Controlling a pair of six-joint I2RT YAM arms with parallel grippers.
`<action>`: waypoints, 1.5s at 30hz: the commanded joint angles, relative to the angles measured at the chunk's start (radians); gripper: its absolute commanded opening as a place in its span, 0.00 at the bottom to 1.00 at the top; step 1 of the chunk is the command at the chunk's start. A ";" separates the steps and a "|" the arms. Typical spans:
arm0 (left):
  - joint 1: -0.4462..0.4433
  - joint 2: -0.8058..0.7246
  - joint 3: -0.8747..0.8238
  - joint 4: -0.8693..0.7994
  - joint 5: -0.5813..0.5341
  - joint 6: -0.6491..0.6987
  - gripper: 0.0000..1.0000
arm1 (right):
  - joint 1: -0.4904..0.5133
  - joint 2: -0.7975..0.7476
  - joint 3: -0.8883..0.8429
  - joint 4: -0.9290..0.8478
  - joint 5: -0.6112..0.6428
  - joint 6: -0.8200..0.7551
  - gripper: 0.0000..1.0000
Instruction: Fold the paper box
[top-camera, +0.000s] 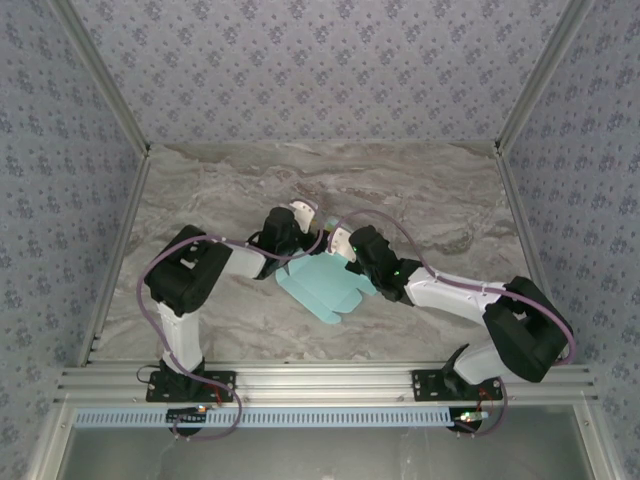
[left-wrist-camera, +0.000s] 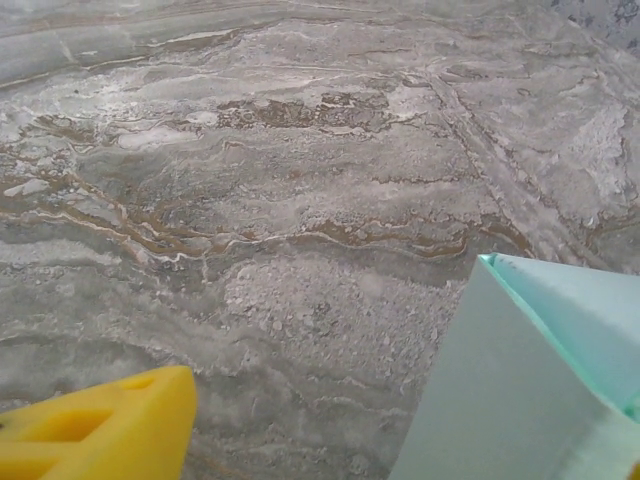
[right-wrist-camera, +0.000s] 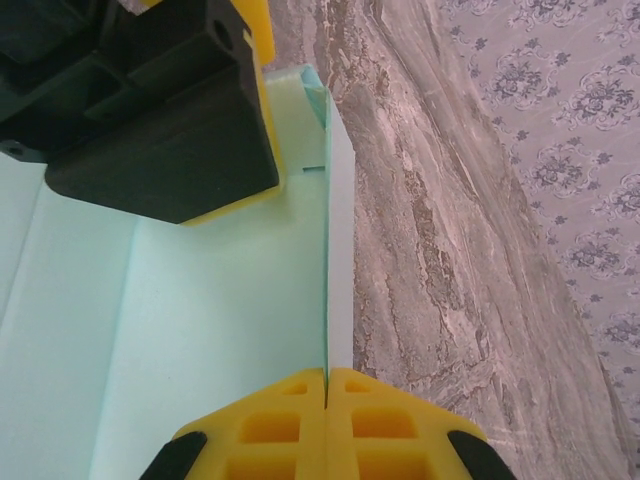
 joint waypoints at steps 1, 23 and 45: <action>0.012 -0.030 0.044 -0.039 -0.033 -0.011 0.63 | 0.000 -0.008 0.010 -0.063 -0.038 -0.003 0.00; -0.084 -0.069 -0.004 -0.091 -0.657 -0.068 0.25 | 0.031 -0.016 0.023 -0.079 -0.068 0.061 0.00; -0.011 -0.168 -0.102 -0.108 -0.129 0.012 0.69 | -0.004 -0.026 0.036 -0.096 -0.049 0.034 0.00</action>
